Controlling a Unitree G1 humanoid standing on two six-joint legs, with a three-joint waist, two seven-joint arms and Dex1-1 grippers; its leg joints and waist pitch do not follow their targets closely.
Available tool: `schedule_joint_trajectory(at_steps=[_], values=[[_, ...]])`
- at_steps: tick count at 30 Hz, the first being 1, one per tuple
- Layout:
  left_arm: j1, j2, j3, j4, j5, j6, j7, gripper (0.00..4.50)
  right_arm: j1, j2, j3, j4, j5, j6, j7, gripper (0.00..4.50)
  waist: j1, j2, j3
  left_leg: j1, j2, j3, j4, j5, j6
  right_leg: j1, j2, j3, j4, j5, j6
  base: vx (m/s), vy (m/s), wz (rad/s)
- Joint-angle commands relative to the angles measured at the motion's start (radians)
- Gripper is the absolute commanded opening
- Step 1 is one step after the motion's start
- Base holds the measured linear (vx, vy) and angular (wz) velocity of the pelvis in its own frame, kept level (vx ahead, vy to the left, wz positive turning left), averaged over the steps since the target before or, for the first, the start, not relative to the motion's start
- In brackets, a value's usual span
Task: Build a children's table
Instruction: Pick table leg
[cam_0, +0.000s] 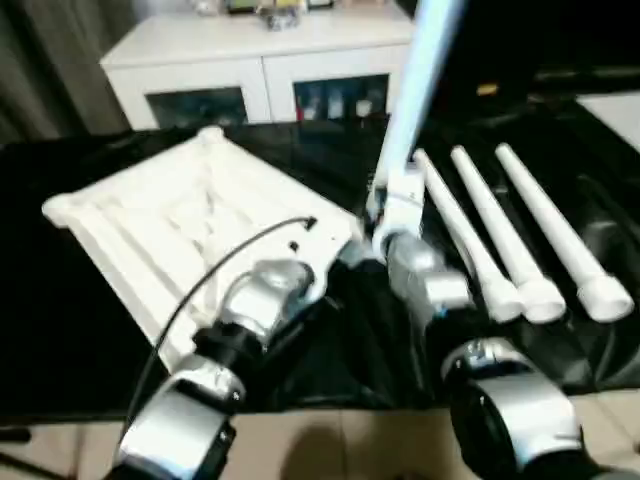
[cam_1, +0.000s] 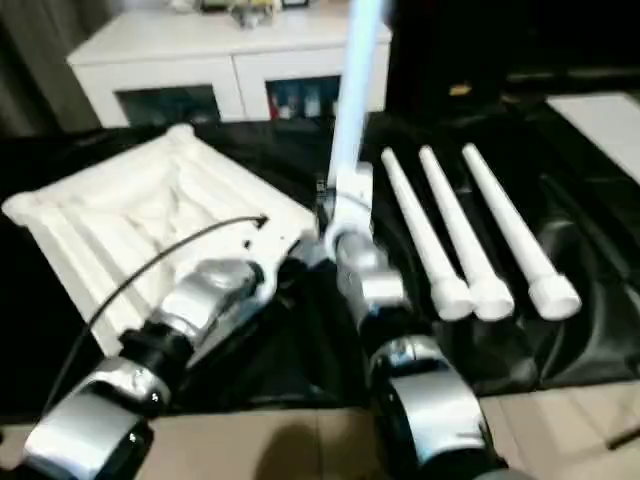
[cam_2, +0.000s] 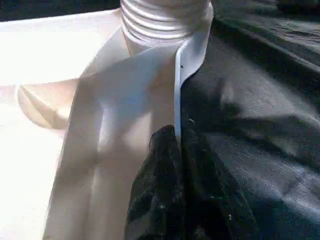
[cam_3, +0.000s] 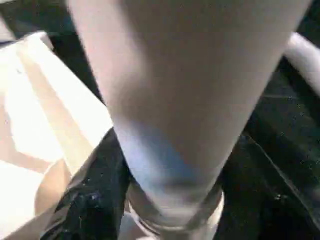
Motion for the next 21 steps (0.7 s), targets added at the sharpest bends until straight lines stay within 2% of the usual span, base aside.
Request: schedule_joint_trajectory(at_steps=[1,2,3,4,5,6,7,8,9,10,11,12,13,15,17,21], values=[[0.011,0.033,0.019,0.012,0.02,0.012,0.015,0.0,0.012,0.006,0.004,0.032,0.006,0.026,0.032,2.95,0.017,-0.028,-0.072,-0.055,0.016,-0.013,-0.066,0.013,0.063,0.058,-0.049,0.051,-0.108,-0.483,-0.067,0.117,-0.043,-0.14],[0.018,0.04,0.018,0.006,0.016,0.003,0.004,0.0,0.009,0.002,0.011,0.024,0.0,0.023,0.062,3.05,0.019,-0.008,-0.09,-0.042,0.022,-0.011,-0.055,0.118,0.078,0.051,-0.034,0.043,-0.078,-0.199,-0.144,0.117,-0.043,-0.14],[0.018,0.04,0.018,0.006,0.016,0.003,0.004,0.0,0.009,0.002,0.011,0.024,0.0,0.023,0.062,3.19,0.015,-0.005,-0.085,-0.045,0.025,-0.008,-0.059,0.084,0.091,0.046,-0.028,0.041,-0.078,-0.151,-0.178,0.0,0.0,0.0],[0.023,0.046,0.018,0.003,0.013,-0.008,-0.004,0.0,0.008,0.0,0.014,0.019,-0.003,0.021,0.08,3.32,0.006,-0.006,-0.07,-0.046,0.025,0.002,-0.071,-0.129,0.085,0.03,-0.013,0.037,-0.094,-0.282,-0.213,0.0,0.0,0.0],[0.03,0.053,0.019,-0.004,0.007,-0.015,-0.018,0.0,0.008,-0.006,0.022,0.008,-0.007,0.021,0.107,3.39,0.002,-0.009,-0.082,-0.047,0.023,0.001,-0.07,-0.185,0.06,0.039,-0.017,0.037,-0.09,-0.301,-0.224,0.0,0.0,0.0],[0.037,0.06,0.016,-0.011,0.006,-0.027,-0.03,0.0,0.013,-0.01,0.03,-0.009,-0.01,0.022,0.117,3.43,0.003,-0.008,-0.088,-0.049,0.024,0.001,-0.071,-0.168,0.06,0.043,-0.016,0.037,-0.088,-0.263,-0.233,0.055,-0.004,0.03],[0.041,0.064,0.013,-0.017,0.006,-0.036,-0.038,0.0,0.017,-0.013,0.035,-0.021,-0.013,0.023,0.124,3.51,0.0,-0.008,-0.091,-0.058,0.027,0.0,-0.069,-0.11,0.07,0.047,-0.014,0.038,-0.08,-0.156,-0.253,0.055,0.0,0.01],[0.046,0.068,0.012,-0.023,0.005,-0.034,-0.045,0.0,0.022,-0.018,0.039,-0.041,-0.013,0.026,0.135,3.63,0.002,-0.007,-0.096,-0.061,0.026,0.001,-0.061,-0.038,0.087,0.05,-0.014,0.036,-0.069,-0.042,-0.275,0.055,0.0,0.01],[0.049,0.071,0.012,-0.027,0.004,-0.032,-0.049,0.0,0.026,-0.02,0.041,-0.054,-0.012,0.028,0.142,3.75,0.002,-0.007,-0.1,-0.059,0.025,0.002,-0.055,0.001,0.1,0.051,-0.013,0.036,-0.063,0.016,-0.288,0.051,0.005,0.0],[0.054,0.076,0.013,-0.033,0.002,-0.036,-0.056,0.0,0.032,-0.025,0.041,-0.075,-0.009,0.032,0.152,3.83,0.003,-0.008,-0.106,-0.061,0.023,0.002,-0.045,0.078,0.133,0.052,-0.011,0.034,-0.052,0.118,-0.313,0.0,0.0,0.0],[0.059,0.08,0.014,-0.041,0.0,-0.035,-0.06,0.0,0.038,-0.028,0.041,-0.096,-0.004,0.036,0.161,3.83,0.004,-0.007,-0.107,-0.063,0.022,0.003,-0.039,0.127,0.168,0.051,-0.012,0.033,-0.046,0.173,-0.331,0.0,0.0,0.0],[0.064,0.085,0.014,-0.049,0.0,-0.038,-0.063,0.0,0.046,-0.031,0.041,-0.117,0.001,0.04,0.177,3.58,0.005,-0.007,-0.107,-0.063,0.022,0.003,-0.036,0.141,0.183,0.05,-0.013,0.032,-0.044,0.182,-0.336,0.0,0.0,0.0],[0.07,0.089,0.013,-0.057,0.0,-0.039,-0.065,0.0,0.053,-0.033,0.041,-0.137,0.003,0.039,0.186,3.5,0.006,-0.011,-0.106,-0.066,0.023,0.004,-0.032,0.151,0.208,0.049,-0.014,0.031,-0.043,0.179,-0.338,0.0,0.0,0.0],[0.078,0.097,0.01,-0.066,0.002,-0.046,-0.072,0.0,0.062,-0.033,0.031,-0.162,0.014,0.041,0.199,3.51,0.008,-0.011,-0.103,-0.066,0.025,0.006,-0.032,0.126,0.22,0.048,-0.015,0.031,-0.047,0.125,-0.335,0.0,0.0,0.0],[0.085,0.103,0.006,-0.073,0.005,-0.055,-0.078,0.0,0.068,-0.033,0.024,-0.178,0.022,0.048,0.205,3.26,0.008,-0.013,-0.099,-0.065,0.027,0.008,-0.037,0.053,0.195,0.048,-0.016,0.031,-0.056,0.009,-0.317,0.0,0.0,0.0],[0.102,0.113,-0.004,-0.098,0.009,-0.059,-0.093,0.0,0.085,-0.038,0.023,-0.22,0.026,0.05,0.214,2.98,0.007,-0.012,-0.094,-0.061,0.032,0.014,-0.044,-0.022,0.136,0.044,-0.014,0.033,-0.065,-0.086,-0.286,0.0,0.0,0.0]])
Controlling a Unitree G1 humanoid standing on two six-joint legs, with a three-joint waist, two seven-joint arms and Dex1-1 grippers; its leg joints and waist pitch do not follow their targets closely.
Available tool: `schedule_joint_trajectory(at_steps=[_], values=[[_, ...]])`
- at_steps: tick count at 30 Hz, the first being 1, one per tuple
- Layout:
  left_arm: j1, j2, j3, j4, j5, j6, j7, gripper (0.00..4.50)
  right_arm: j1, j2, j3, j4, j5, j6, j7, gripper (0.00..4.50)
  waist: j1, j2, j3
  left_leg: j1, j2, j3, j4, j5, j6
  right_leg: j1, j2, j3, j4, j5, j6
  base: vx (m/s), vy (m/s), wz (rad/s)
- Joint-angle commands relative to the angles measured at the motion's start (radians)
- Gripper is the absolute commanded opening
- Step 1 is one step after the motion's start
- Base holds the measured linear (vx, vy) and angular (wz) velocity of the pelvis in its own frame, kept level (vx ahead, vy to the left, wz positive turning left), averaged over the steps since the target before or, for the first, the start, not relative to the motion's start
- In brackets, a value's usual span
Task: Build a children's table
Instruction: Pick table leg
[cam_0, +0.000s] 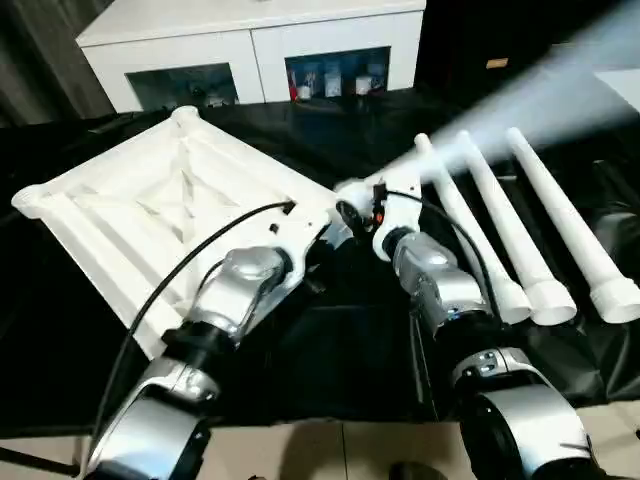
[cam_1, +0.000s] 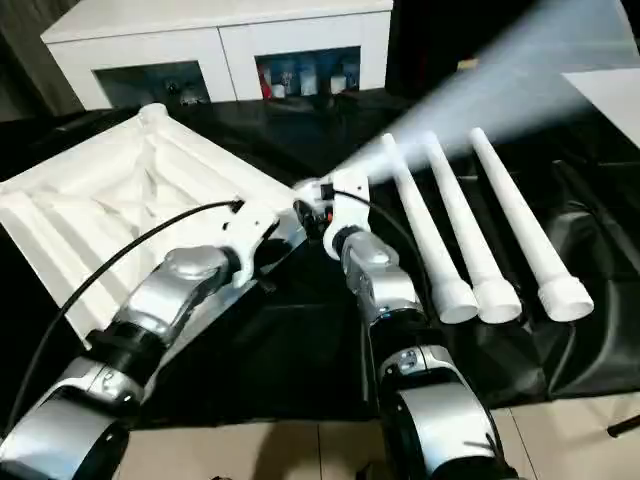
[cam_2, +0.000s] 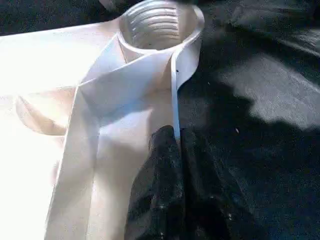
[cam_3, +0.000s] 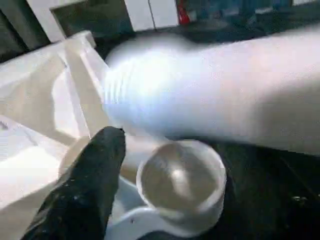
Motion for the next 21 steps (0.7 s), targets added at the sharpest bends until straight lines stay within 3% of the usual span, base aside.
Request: schedule_joint_trajectory(at_steps=[1,3,6,10,12,13,14,16,17,19,20,21], values=[[0.042,0.024,-0.024,0.016,0.027,0.015,-0.011,0.0,0.011,0.002,-0.003,-0.035,0.007,0.011,0.004,2.9,0.007,-0.018,-0.086,-0.007,0.013,0.015,-0.061,-0.102,0.131,0.088,-0.031,0.033,-0.061,-0.17,-0.261,0.0,0.0,0.0],[0.062,0.043,-0.04,-0.002,0.039,0.004,-0.029,0.0,0.031,0.004,0.003,-0.066,0.004,0.028,0.005,2.64,0.007,-0.014,-0.088,-0.007,0.012,0.017,-0.059,-0.089,0.121,0.088,-0.03,0.035,-0.057,-0.144,-0.259,0.0,0.0,0.0],[0.092,0.074,-0.06,-0.023,0.057,-0.022,-0.049,0.0,0.072,0.012,0.022,-0.118,0.0,0.06,0.02,2.51,0.009,-0.015,-0.093,-0.005,0.011,0.017,-0.053,-0.028,0.145,0.087,-0.028,0.036,-0.048,-0.054,-0.274,0.0,0.0,0.0],[0.109,0.109,-0.069,-0.02,0.085,-0.053,-0.043,0.0,0.097,0.018,0.032,-0.14,-0.003,0.073,0.016,2.13,0.008,-0.01,-0.091,-0.004,0.009,0.019,-0.053,-0.045,0.144,0.085,-0.028,0.035,-0.052,-0.087,-0.271,0.0,0.0,0.0],[0.114,0.152,-0.085,-0.003,0.112,-0.151,-0.052,0.0,0.104,0.02,0.033,-0.152,-0.009,0.082,-0.002,2.13,0.006,-0.002,-0.089,-0.004,0.01,0.018,-0.056,-0.092,0.115,0.086,-0.027,0.036,-0.054,-0.132,-0.257,0.0,0.0,0.0],[0.117,0.174,-0.1,0.001,0.126,-0.227,-0.064,0.0,0.107,0.02,0.033,-0.161,-0.013,0.089,-0.012,2.13,0.002,-0.004,-0.089,-0.004,0.008,0.017,-0.058,-0.117,0.099,0.087,-0.026,0.036,-0.057,-0.151,-0.247,0.0,0.0,0.0],[0.122,0.198,-0.118,0.0,0.137,-0.311,-0.088,0.0,0.11,0.019,0.033,-0.17,-0.018,0.093,-0.021,2.13,-0.001,0.003,-0.089,-0.004,0.008,0.015,-0.06,-0.138,0.085,0.087,-0.027,0.036,-0.058,-0.163,-0.237,0.0,0.0,0.0],[0.139,0.233,-0.144,-0.018,0.143,-0.411,-0.146,0.0,0.119,0.015,0.033,-0.186,-0.022,0.103,-0.028,2.13,-0.004,0.001,-0.089,-0.004,0.009,0.013,-0.062,-0.15,0.076,0.086,-0.027,0.037,-0.061,-0.168,-0.228,0.0,0.0,0.0],[0.146,0.243,-0.15,-0.024,0.142,-0.445,-0.163,0.0,0.124,0.014,0.032,-0.193,-0.023,0.108,-0.032,2.13,-0.005,0.009,-0.091,0.002,0.012,0.013,-0.061,-0.147,0.063,0.082,-0.026,0.038,-0.055,-0.141,-0.232,0.0,0.0,0.0],[0.172,0.262,-0.158,-0.062,0.104,-0.516,-0.26,0.0,0.134,0.01,0.027,-0.2,-0.025,0.114,-0.043,2.13,-0.001,0.011,-0.093,0.005,0.013,0.016,-0.06,-0.132,0.058,0.081,-0.027,0.04,-0.051,-0.107,-0.243,0.0,0.0,0.0],[0.191,0.264,-0.158,-0.095,0.067,-0.554,-0.322,0.0,0.138,0.009,0.026,-0.2,-0.027,0.112,-0.045,2.13,0.003,0.019,-0.095,0.006,0.012,0.017,-0.058,-0.118,0.061,0.08,-0.026,0.04,-0.046,-0.073,-0.254,0.0,0.0,0.0],[0.198,0.265,-0.158,-0.108,0.053,-0.565,-0.344,0.0,0.14,0.008,0.026,-0.201,-0.028,0.112,-0.046,2.13,0.005,0.016,-0.096,0.007,0.013,0.018,-0.057,-0.109,0.063,0.08,-0.025,0.04,-0.043,-0.051,-0.261,0.0,0.0,0.0]])
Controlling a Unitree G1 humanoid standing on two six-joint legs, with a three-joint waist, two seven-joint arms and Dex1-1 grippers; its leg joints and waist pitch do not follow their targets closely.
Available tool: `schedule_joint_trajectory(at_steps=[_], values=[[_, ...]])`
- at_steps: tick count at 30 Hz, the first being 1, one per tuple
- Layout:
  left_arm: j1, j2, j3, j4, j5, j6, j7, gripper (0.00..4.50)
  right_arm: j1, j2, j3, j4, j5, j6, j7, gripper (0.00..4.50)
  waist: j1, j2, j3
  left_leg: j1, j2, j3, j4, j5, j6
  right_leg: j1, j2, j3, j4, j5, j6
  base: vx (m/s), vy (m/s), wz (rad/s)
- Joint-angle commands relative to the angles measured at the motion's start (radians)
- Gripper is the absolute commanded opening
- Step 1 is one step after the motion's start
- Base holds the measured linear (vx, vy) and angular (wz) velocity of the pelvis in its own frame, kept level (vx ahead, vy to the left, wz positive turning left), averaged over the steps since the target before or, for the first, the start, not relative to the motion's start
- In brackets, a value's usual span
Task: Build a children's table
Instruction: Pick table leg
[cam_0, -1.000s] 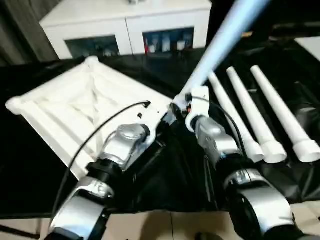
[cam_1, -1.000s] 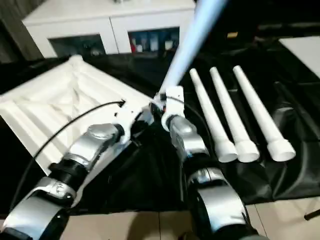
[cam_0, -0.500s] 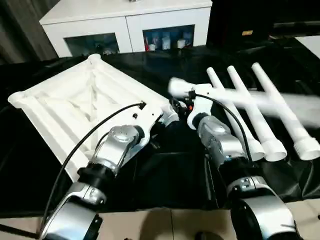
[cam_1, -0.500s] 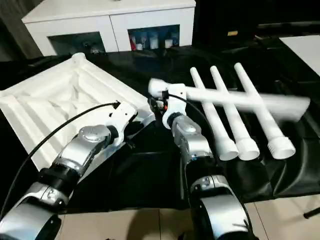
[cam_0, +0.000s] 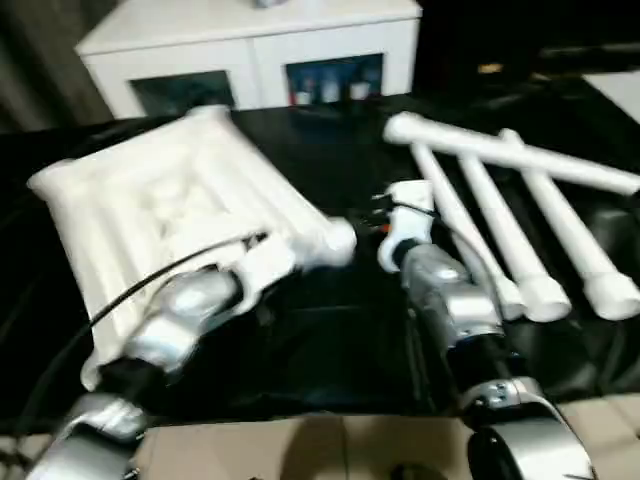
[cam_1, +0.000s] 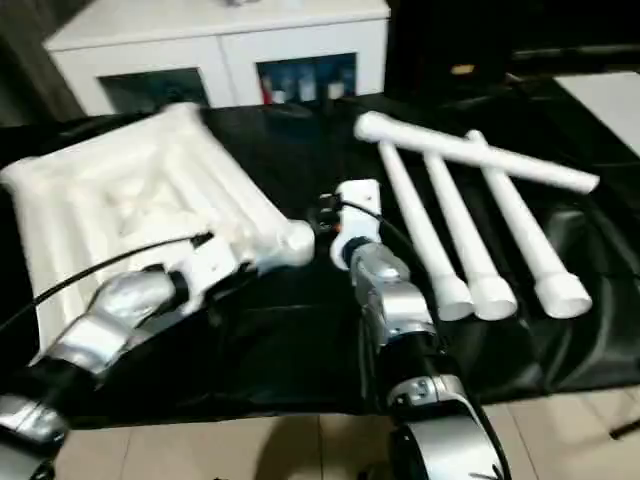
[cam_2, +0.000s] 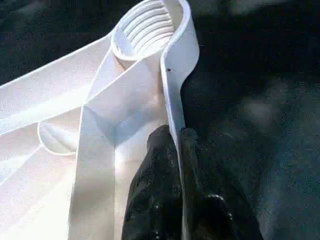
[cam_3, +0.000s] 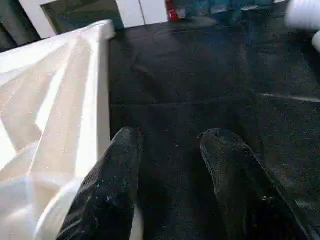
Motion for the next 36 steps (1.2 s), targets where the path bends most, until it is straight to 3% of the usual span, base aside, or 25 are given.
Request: schedule_joint_trajectory(at_steps=[1,2,4,5,7,9,13,15,18,22,23,24,25,26,27,31,33,34,35,36], values=[[0.016,-0.005,-0.051,-0.059,-0.012,-0.064,-0.091,0.0,0.007,0.007,0.011,-0.01,-0.006,0.014,-0.008,2.13,-0.003,0.005,-0.088,0.002,0.011,0.011,-0.06,-0.101,0.075,0.08,-0.024,0.037,-0.045,-0.036,-0.267,0.0,0.0,0.0],[0.021,0.007,-0.069,-0.07,-0.017,-0.111,-0.115,0.0,0.012,0.007,0.01,-0.015,-0.007,0.017,-0.013,2.13,0.007,0.009,-0.092,0.01,0.011,0.015,-0.058,-0.091,0.087,0.073,-0.02,0.036,-0.043,-0.005,-0.277,0.0,0.0,0.0],[0.023,0.021,-0.086,-0.068,-0.017,-0.155,-0.132,0.0,0.019,0.009,0.01,-0.025,-0.008,0.021,-0.021,2.13,0.013,0.02,-0.091,0.008,0.012,0.015,-0.058,-0.096,0.088,0.075,-0.021,0.036,-0.038,-0.01,-0.274,0.0,0.0,0.0],[0.023,0.03,-0.089,-0.061,-0.018,-0.18,-0.14,0.0,0.023,0.011,0.008,-0.032,-0.009,0.024,-0.026,2.13,0.014,0.016,-0.09,0.008,0.012,0.017,-0.059,-0.105,0.087,0.075,-0.02,0.036,-0.042,-0.016,-0.268,0.0,0.0,0.0],[0.017,0.047,-0.08,-0.035,-0.018,-0.228,-0.152,0.0,0.031,0.013,0.005,-0.048,-0.01,0.031,-0.035,2.13,0.018,0.032,-0.088,0.008,0.01,0.016,-0.061,-0.141,0.066,0.076,-0.022,0.036,-0.041,-0.041,-0.254,0.0,0.0,0.0],[0.013,0.06,-0.066,-0.017,-0.015,-0.251,-0.165,0.0,0.035,0.013,0.004,-0.056,-0.01,0.034,-0.038,2.13,0.016,0.022,-0.088,0.004,0.009,0.016,-0.063,-0.16,0.052,0.082,-0.023,0.037,-0.044,-0.058,-0.242,0.0,0.0,0.0],[-0.007,0.082,-0.017,0.029,0.001,-0.285,-0.128,0.0,0.043,0.011,-0.002,-0.068,-0.01,0.037,-0.041,2.13,0.004,0.025,-0.087,-0.001,0.006,0.014,-0.064,-0.18,0.031,0.085,-0.025,0.038,-0.046,-0.095,-0.227,0.0,0.0,0.0],[-0.04,0.108,0.013,0.076,-0.012,-0.283,-0.101,0.48,0.047,0.008,-0.005,-0.068,-0.01,0.038,-0.042,2.12,-0.006,0.02,-0.085,-0.008,0.003,0.012,-0.064,-0.187,0.029,0.09,-0.024,0.036,-0.046,-0.118,-0.224,0.0,0.0,0.0],[-0.058,0.123,0.036,0.105,-0.023,-0.29,-0.087,0.76,0.049,0.007,-0.005,-0.071,-0.01,0.041,-0.044,2.12,-0.025,0.022,-0.084,-0.009,0.002,0.009,-0.063,-0.207,0.028,0.09,-0.025,0.036,-0.053,-0.179,-0.212,0.0,0.0,0.0],[-0.083,0.159,0.108,0.15,-0.054,-0.323,-0.049,1.08,0.053,0.008,-0.005,-0.078,-0.008,0.046,-0.046,2.12,-0.027,0.015,-0.083,-0.004,0.0,0.01,-0.062,-0.214,0.026,0.084,-0.023,0.036,-0.059,-0.247,-0.202,0.0,0.0,0.0],[-0.073,0.166,0.13,0.127,-0.086,-0.32,-0.065,1.13,0.054,0.008,-0.005,-0.081,-0.008,0.048,-0.046,2.12,-0.026,0.017,-0.083,-0.004,0.001,0.009,-0.061,-0.211,0.026,0.084,-0.023,0.036,-0.057,-0.248,-0.203,0.0,0.0,0.0],[-0.067,0.171,0.143,0.111,-0.11,-0.32,-0.076,1.21,0.055,0.007,-0.005,-0.082,-0.008,0.049,-0.047,2.12,-0.024,0.013,-0.083,-0.005,0.003,0.01,-0.062,-0.201,0.03,0.083,-0.024,0.037,-0.056,-0.248,-0.206,0.0,0.0,0.0],[-0.05,0.177,0.156,0.076,-0.15,-0.302,-0.11,1.34,0.056,0.005,-0.004,-0.085,-0.007,0.052,-0.046,2.12,-0.02,0.009,-0.085,-0.005,0.006,0.01,-0.063,-0.19,0.034,0.081,-0.024,0.038,-0.055,-0.241,-0.211,0.0,0.0,0.0],[-0.045,0.179,0.157,0.066,-0.157,-0.296,-0.118,1.45,0.055,0.005,-0.005,-0.085,-0.007,0.053,-0.046,2.12,-0.018,0.016,-0.087,-0.004,0.008,0.01,-0.062,-0.177,0.04,0.079,-0.024,0.038,-0.05,-0.217,-0.219,0.0,0.0,0.0],[-0.02,0.184,0.154,0.013,-0.177,-0.273,-0.15,1.55,0.052,-0.001,-0.005,-0.088,-0.01,0.059,-0.047,2.12,-0.017,0.013,-0.088,-0.004,0.01,0.011,-0.062,-0.172,0.042,0.078,-0.024,0.038,-0.047,-0.202,-0.223,0.0,0.0,0.0],[0.019,0.173,0.152,-0.078,-0.222,-0.191,-0.189,1.9,0.029,-0.025,0.003,-0.09,-0.03,0.075,-0.048,2.12,-0.012,0.016,-0.09,-0.001,0.008,0.015,-0.056,-0.129,0.062,0.077,-0.02,0.038,-0.038,-0.119,-0.244,0.0,0.0,0.0],[0.024,0.135,0.182,-0.12,-0.271,-0.078,-0.144,1.97,0.002,-0.055,-0.008,-0.094,-0.045,0.1,-0.07,2.12,-0.008,0.017,-0.089,0.001,0.006,0.017,-0.056,-0.131,0.062,0.076,-0.019,0.037,-0.038,-0.119,-0.249,0.0,0.0,0.0],[0.024,0.135,0.182,-0.12,-0.271,-0.078,-0.144,2.03,0.002,-0.055,-0.008,-0.094,-0.045,0.1,-0.07,2.12,-0.004,0.017,-0.089,0.004,0.006,0.018,-0.055,-0.138,0.056,0.076,-0.017,0.037,-0.038,-0.125,-0.251,0.0,0.0,0.0],[0.024,0.121,0.193,-0.134,-0.288,-0.034,-0.123,2.12,-0.008,-0.065,-0.015,-0.095,-0.048,0.111,-0.08,2.4,-0.002,0.014,-0.088,0.002,0.006,0.019,-0.056,-0.151,0.052,0.079,-0.02,0.038,-0.04,-0.146,-0.245,0.0,0.0,0.0],[0.023,0.101,0.199,-0.156,-0.304,0.018,-0.092,2.12,-0.024,-0.088,-0.02,-0.088,-0.057,0.14,-0.089,2.4,0.001,0.017,-0.088,0.002,0.004,0.018,-0.056,-0.156,0.051,0.079,-0.02,0.037,-0.04,-0.157,-0.241,0.0,0.0,0.0]])
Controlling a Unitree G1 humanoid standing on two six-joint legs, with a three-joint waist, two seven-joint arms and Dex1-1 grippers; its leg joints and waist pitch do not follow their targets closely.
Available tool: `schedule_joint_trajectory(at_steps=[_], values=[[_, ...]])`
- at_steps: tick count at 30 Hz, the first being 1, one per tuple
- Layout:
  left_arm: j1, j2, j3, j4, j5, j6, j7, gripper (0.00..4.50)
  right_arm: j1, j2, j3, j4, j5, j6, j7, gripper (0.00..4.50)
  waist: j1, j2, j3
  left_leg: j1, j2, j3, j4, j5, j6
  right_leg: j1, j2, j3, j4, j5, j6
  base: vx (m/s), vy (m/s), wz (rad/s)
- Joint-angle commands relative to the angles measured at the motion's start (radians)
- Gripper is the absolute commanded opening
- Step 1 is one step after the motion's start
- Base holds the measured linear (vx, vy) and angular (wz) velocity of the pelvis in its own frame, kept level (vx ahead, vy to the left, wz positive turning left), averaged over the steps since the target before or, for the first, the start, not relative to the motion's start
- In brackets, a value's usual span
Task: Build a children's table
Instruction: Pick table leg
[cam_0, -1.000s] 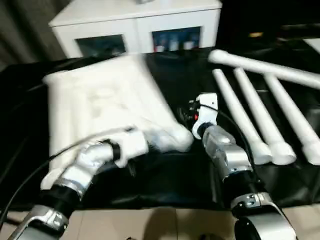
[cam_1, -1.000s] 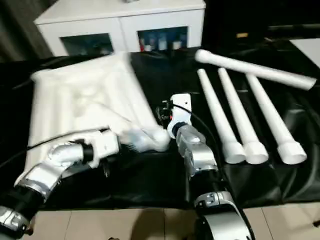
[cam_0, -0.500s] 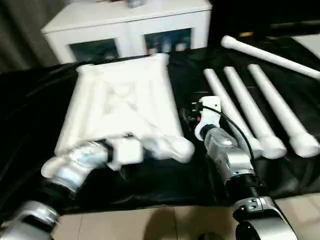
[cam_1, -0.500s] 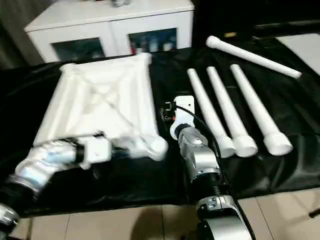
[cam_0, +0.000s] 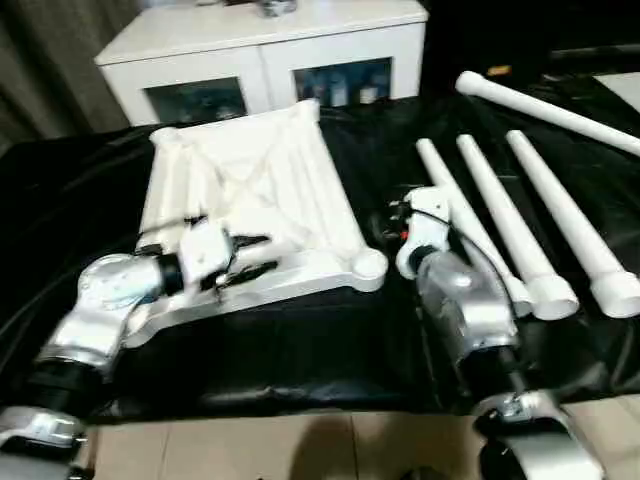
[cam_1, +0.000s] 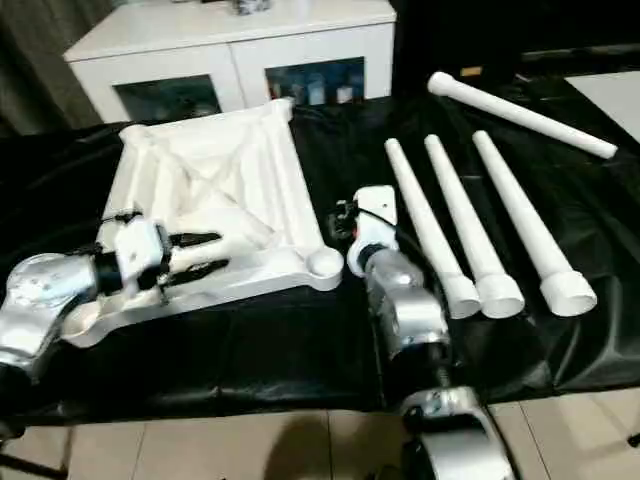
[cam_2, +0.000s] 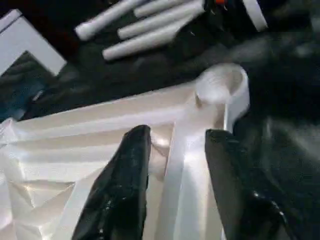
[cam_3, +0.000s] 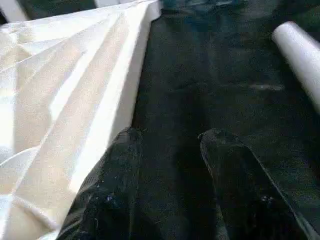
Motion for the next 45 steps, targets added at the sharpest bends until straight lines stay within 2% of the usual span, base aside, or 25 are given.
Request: schedule_joint_trajectory(at_steps=[1,2,4,7,8,12,18,19,21,22,23,24,25,26,27,28,29,30,31,33,34,35,40,41,45], values=[[0.005,-0.042,0.032,-0.079,-0.054,0.178,0.091,2.3,-0.062,-0.062,-0.009,0.003,-0.033,0.094,-0.019,2.48,-0.004,-0.01,-0.083,0.002,0.005,0.014,-0.067,-0.161,0.047,0.082,-0.014,0.033,-0.051,-0.163,-0.242,0.0,0.0,0.0],[0.007,-0.055,0.034,-0.101,-0.061,0.216,0.109,2.38,-0.075,-0.081,-0.005,0.01,-0.042,0.114,-0.014,2.53,0.006,-0.009,-0.083,0.011,0.005,0.016,-0.063,-0.164,0.047,0.074,-0.015,0.034,-0.058,-0.176,-0.241,0.0,0.0,0.0],[0.012,-0.096,0.04,-0.149,-0.087,0.296,0.15,2.44,-0.107,-0.127,0.001,0.026,-0.06,0.144,0.002,2.83,0.003,-0.017,-0.084,-0.004,0.001,0.017,-0.06,-0.144,0.052,0.086,-0.015,0.033,-0.054,-0.179,-0.233,0.0,0.0,0.0],[0.011,-0.15,0.035,-0.212,-0.135,0.38,0.193,2.62,-0.153,-0.204,0.029,0.046,-0.089,0.204,0.061,2.92,0.004,-0.023,-0.086,-0.008,-0.002,0.018,-0.054,-0.121,0.068,0.087,-0.014,0.031,-0.058,-0.204,-0.222,0.0,0.0,0.0],[0.012,-0.162,0.028,-0.231,-0.133,0.395,0.204,2.81,-0.163,-0.231,0.049,0.053,-0.102,0.225,0.092,3.11,0.007,-0.035,-0.087,-0.013,-0.003,0.018,-0.051,-0.104,0.08,0.09,-0.016,0.031,-0.061,-0.205,-0.22,0.0,0.0,0.0],[0.029,-0.178,0.003,-0.296,-0.083,0.441,0.243,3.11,-0.191,-0.322,0.105,0.077,-0.127,0.332,0.189,3.39,0.007,-0.046,-0.087,-0.017,-0.003,0.017,-0.047,-0.075,0.102,0.089,-0.012,0.029,-0.062,-0.21,-0.21,0.0,0.0,0.0],[0.067,-0.171,0.015,-0.42,-0.113,0.548,0.276,3.23,-0.239,-0.348,0.083,0.15,-0.044,0.544,0.311,3.52,0.01,-0.062,-0.085,-0.015,0.002,0.018,-0.046,-0.084,0.11,0.082,-0.011,0.028,-0.061,-0.247,-0.213,0.0,0.0,0.0],[0.078,-0.166,0.023,-0.452,-0.12,0.575,0.288,3.23,-0.249,-0.355,0.097,0.179,-0.047,0.583,0.344,3.52,0.009,-0.078,-0.086,-0.016,0.005,0.018,-0.047,-0.091,0.107,0.082,-0.011,0.027,-0.057,-0.245,-0.219,0.0,0.0,0.0],[0.084,-0.163,0.029,-0.473,-0.124,0.593,0.294,3.23,-0.255,-0.36,0.11,0.201,-0.062,0.594,0.352,3.52,0.014,-0.069,-0.083,-0.011,0.008,0.019,-0.047,-0.106,0.094,0.075,-0.013,0.028,-0.059,-0.255,-0.223,0.0,0.0,0.0],[0.089,-0.16,0.03,-0.486,-0.121,0.602,0.295,3.31,-0.259,-0.363,0.114,0.215,-0.067,0.594,0.358,3.27,0.014,-0.084,-0.081,-0.011,0.009,0.021,-0.049,-0.116,0.088,0.073,-0.011,0.028,-0.065,-0.256,-0.219,0.0,0.0,0.0],[0.096,-0.155,0.03,-0.507,-0.117,0.614,0.296,3.31,-0.264,-0.366,0.123,0.237,-0.072,0.598,0.372,3.18,0.019,-0.083,-0.084,-0.008,0.011,0.02,-0.051,-0.121,0.076,0.074,-0.012,0.028,-0.057,-0.251,-0.223,0.0,0.0,0.0],[0.104,-0.149,0.032,-0.527,-0.116,0.623,0.298,3.31,-0.267,-0.365,0.132,0.259,-0.076,0.597,0.386,3.18,0.018,-0.098,-0.083,-0.01,0.012,0.023,-0.051,-0.12,0.075,0.073,-0.013,0.029,-0.06,-0.251,-0.22,0.0,0.0,0.0],[0.104,-0.149,0.032,-0.527,-0.116,0.623,0.298,3.31,-0.267,-0.365,0.132,0.259,-0.076,0.597,0.386,3.13,0.023,-0.091,-0.082,-0.009,0.012,0.022,-0.051,-0.116,0.066,0.074,-0.014,0.029,-0.057,-0.253,-0.219,0.0,0.0,0.0],[0.115,-0.146,0.04,-0.558,-0.116,0.641,0.308,3.31,-0.272,-0.365,0.15,0.281,-0.079,0.607,0.412,2.99,0.025,-0.127,-0.084,-0.009,0.015,0.027,-0.051,-0.107,0.068,0.073,-0.014,0.032,-0.057,-0.25,-0.215,0.0,0.0,0.0],[0.121,-0.145,0.046,-0.574,-0.116,0.652,0.316,3.31,-0.274,-0.365,0.161,0.288,-0.079,0.617,0.427,2.84,0.029,-0.117,-0.083,-0.009,0.016,0.024,-0.052,-0.102,0.064,0.075,-0.016,0.032,-0.049,-0.245,-0.22,0.0,0.0,0.0],[0.133,-0.142,0.054,-0.599,-0.111,0.669,0.332,3.31,-0.277,-0.365,0.171,0.3,-0.072,0.629,0.455,2.75,0.028,-0.145,-0.083,-0.011,0.019,0.03,-0.051,-0.096,0.063,0.071,-0.014,0.034,-0.054,-0.239,-0.213,0.0,0.0,0.0],[0.144,-0.137,0.057,-0.61,-0.1,0.674,0.344,3.31,-0.281,-0.364,0.18,0.311,-0.077,0.628,0.463,2.65,0.034,-0.137,-0.082,-0.013,0.02,0.026,-0.052,-0.094,0.058,0.074,-0.017,0.034,-0.044,-0.237,-0.214,0.0,0.0,0.0],[0.157,-0.129,0.057,-0.618,-0.087,0.676,0.354,3.31,-0.283,-0.363,0.185,0.325,-0.083,0.622,0.467,2.65,0.035,-0.15,-0.078,-0.006,0.023,0.031,-0.054,-0.115,0.051,0.064,-0.017,0.036,-0.055,-0.255,-0.207,0.0,0.0,0.0],[0.167,-0.123,0.055,-0.626,-0.078,0.679,0.36,3.31,-0.286,-0.363,0.189,0.337,-0.087,0.619,0.473,2.55,0.038,-0.15,-0.076,-0.004,0.024,0.03,-0.058,-0.127,0.038,0.064,-0.016,0.036,-0.054,-0.268,-0.199,0.0,0.0,0.0],[0.197,-0.104,0.048,-0.649,-0.056,0.687,0.374,3.31,-0.294,-0.363,0.196,0.371,-0.095,0.607,0.483,2.36,0.034,-0.184,-0.076,-0.007,0.027,0.03,-0.06,-0.146,0.027,0.064,-0.017,0.036,-0.049,-0.281,-0.185,0.0,0.0,0.0],[0.197,-0.104,0.048,-0.649,-0.056,0.687,0.374,3.31,-0.294,-0.363,0.196,0.371,-0.095,0.607,0.483,2.28,0.039,-0.171,-0.072,-0.003,0.028,0.028,-0.062,-0.161,0.013,0.06,-0.021,0.039,-0.053,-0.312,-0.173,0.0,0.0,0.0],[0.223,-0.095,0.053,-0.678,-0.062,0.703,0.373,3.31,-0.296,-0.365,0.202,0.395,-0.1,0.603,0.496,2.2,0.037,-0.185,-0.074,0.0,0.029,0.031,-0.061,-0.157,0.004,0.057,-0.019,0.04,-0.054,-0.292,-0.171,0.0,0.0,0.0],[0.251,-0.085,0.067,-0.738,-0.089,0.735,0.365,3.31,-0.295,-0.373,0.202,0.408,-0.091,0.61,0.51,1.92,0.041,-0.195,-0.071,0.001,0.029,0.03,-0.065,-0.181,-0.015,0.058,-0.017,0.042,-0.048,-0.238,-0.188,0.0,0.0,0.0],[0.25,-0.073,0.063,-0.751,-0.104,0.753,0.345,3.31,-0.295,-0.373,0.186,0.415,-0.077,0.614,0.513,1.85,0.045,-0.185,-0.071,0.003,0.028,0.029,-0.065,-0.183,-0.02,0.059,-0.019,0.044,-0.046,-0.232,-0.191,0.0,0.0,0.0],[0.236,-0.064,0.053,-0.757,-0.113,0.77,0.332,3.69,-0.294,-0.373,0.176,0.423,-0.074,0.608,0.512,1.84,0.048,-0.184,-0.071,0.001,0.027,0.029,-0.065,-0.19,-0.026,0.062,-0.017,0.045,-0.046,-0.219,-0.197,0.0,0.0,0.0]])
